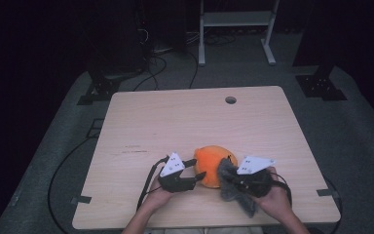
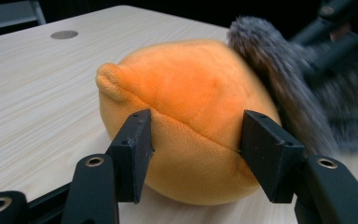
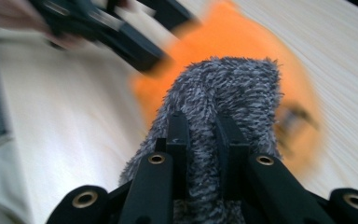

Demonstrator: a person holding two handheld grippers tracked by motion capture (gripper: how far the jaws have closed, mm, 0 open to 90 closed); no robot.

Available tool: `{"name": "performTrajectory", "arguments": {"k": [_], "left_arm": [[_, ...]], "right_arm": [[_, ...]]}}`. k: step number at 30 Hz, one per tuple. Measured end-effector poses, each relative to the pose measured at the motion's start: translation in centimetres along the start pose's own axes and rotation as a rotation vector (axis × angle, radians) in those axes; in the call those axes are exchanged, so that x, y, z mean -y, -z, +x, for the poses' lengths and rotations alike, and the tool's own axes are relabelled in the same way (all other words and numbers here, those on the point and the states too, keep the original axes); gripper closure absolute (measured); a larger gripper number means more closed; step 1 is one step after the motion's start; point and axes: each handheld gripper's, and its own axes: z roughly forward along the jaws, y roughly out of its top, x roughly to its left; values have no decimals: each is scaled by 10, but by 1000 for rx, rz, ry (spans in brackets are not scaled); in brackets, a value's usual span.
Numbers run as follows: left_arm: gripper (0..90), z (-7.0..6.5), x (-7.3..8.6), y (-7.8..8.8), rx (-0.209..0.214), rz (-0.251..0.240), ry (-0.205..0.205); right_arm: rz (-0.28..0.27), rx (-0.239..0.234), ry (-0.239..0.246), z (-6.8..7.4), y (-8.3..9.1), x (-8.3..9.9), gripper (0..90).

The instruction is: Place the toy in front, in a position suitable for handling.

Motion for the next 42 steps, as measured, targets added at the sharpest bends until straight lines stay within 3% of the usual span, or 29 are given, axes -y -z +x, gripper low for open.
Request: {"name": "performTrajectory", "arguments": {"k": [2,4,6,8,10,13,16,20,21,22,26,29,31,34,36,37,39,42], "left_arm": [[427,-2,0,-1,-5,12,-27],[402,-1,0,2,-5,18,-33],[374,3,0,5,4,-2,-3],[389,6,1,3,12,-3,31],[423,6,3,-1,2,0,39],[440,7,4,-2,0,5,50],[443,9,5,0,-2,27,47],[441,12,8,1,-4,34,60],[440,11,9,0,-2,26,76],[441,11,9,0,-1,21,82],[438,8,8,-2,-10,30,53],[430,7,8,-1,-17,49,20],[431,5,8,-1,-22,57,2],[432,3,8,-3,-24,53,-13],[430,2,8,-4,-21,47,-20],[420,1,8,-4,-17,41,-16],[348,1,7,-3,7,26,-1],[229,2,7,-8,22,25,118]], "right_arm": [[11,-13,48,12,-9,-7,761],[43,7,89,16,-18,-7,765],[40,-12,48,11,-17,-6,766],[47,-3,36,7,-13,-4,768],[42,3,32,8,-10,-3,770],[38,-27,75,21,-15,-9,771],[78,-22,136,30,-25,-10,769],[114,-62,100,19,-21,-6,765],[123,-71,56,14,-18,-3,764],[126,-71,42,11,-15,-1,765],[87,-59,66,17,-14,-6,762],[139,-66,121,24,-23,-8,761],[154,-100,107,20,-22,-8,762],[67,-91,44,8,-5,-15,762],[29,-30,13,0,1,-18,759],[30,-2,-1,-6,1,-17,760],[69,-2,-15,-12,-6,-11,767],[100,-32,-9,-10,-10,-4,772]]}}
